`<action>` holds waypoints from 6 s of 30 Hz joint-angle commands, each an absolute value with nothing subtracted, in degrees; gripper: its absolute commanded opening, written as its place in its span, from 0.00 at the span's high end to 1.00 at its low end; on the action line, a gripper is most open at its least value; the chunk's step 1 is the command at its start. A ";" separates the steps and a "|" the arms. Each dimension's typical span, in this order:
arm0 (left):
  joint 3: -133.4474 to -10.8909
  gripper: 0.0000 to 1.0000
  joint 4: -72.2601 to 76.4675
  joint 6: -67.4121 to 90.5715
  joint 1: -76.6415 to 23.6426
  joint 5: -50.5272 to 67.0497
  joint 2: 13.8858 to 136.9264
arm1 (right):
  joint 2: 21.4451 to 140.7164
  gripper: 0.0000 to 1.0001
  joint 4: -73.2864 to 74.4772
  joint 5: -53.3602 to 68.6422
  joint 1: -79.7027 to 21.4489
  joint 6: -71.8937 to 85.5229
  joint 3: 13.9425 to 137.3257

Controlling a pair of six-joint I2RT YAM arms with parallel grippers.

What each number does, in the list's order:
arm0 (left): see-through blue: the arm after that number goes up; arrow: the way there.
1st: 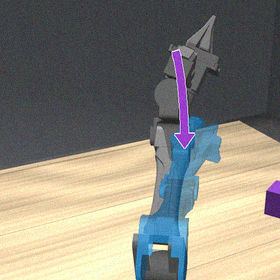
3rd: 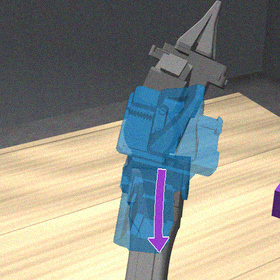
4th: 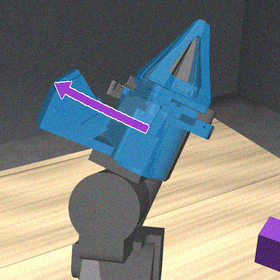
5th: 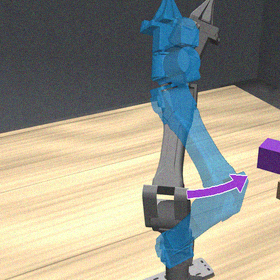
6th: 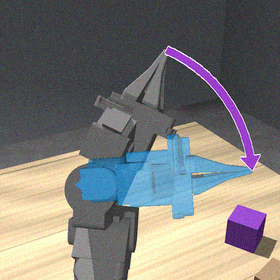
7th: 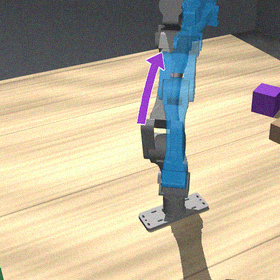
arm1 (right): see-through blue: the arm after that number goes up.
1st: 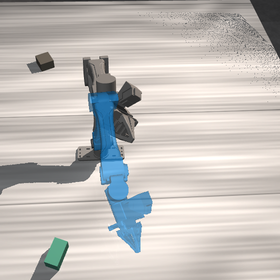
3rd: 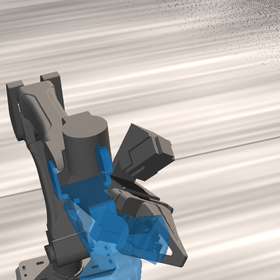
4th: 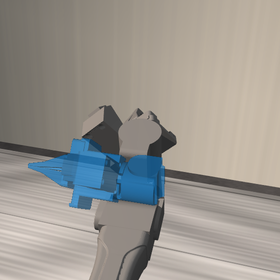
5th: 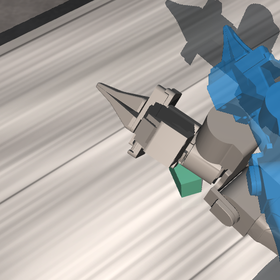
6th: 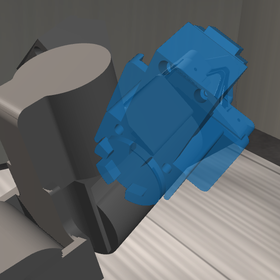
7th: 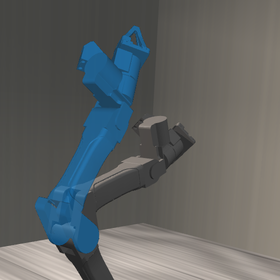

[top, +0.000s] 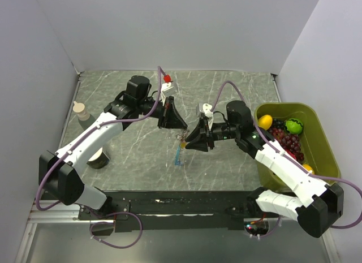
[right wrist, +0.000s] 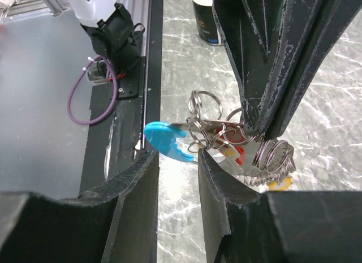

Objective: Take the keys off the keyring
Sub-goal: Remove the key from the keyring.

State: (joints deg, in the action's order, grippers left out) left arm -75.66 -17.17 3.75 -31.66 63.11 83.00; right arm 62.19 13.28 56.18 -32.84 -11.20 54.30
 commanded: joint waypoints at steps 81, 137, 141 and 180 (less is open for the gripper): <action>-71.54 0.99 -4.83 15.03 -28.56 59.16 79.10 | 62.05 0.57 6.42 44.92 -36.04 -7.03 53.62; -68.38 0.99 2.19 21.88 -26.72 59.59 77.25 | 71.54 0.56 8.27 45.00 -39.29 -10.81 61.26; -68.29 0.99 2.46 22.15 -26.72 59.68 77.34 | 72.16 0.65 8.17 45.09 -39.29 -10.37 61.78; -67.33 0.99 0.97 19.77 -24.52 58.62 75.15 | 65.92 1.00 29.69 41.41 -39.20 -28.64 67.50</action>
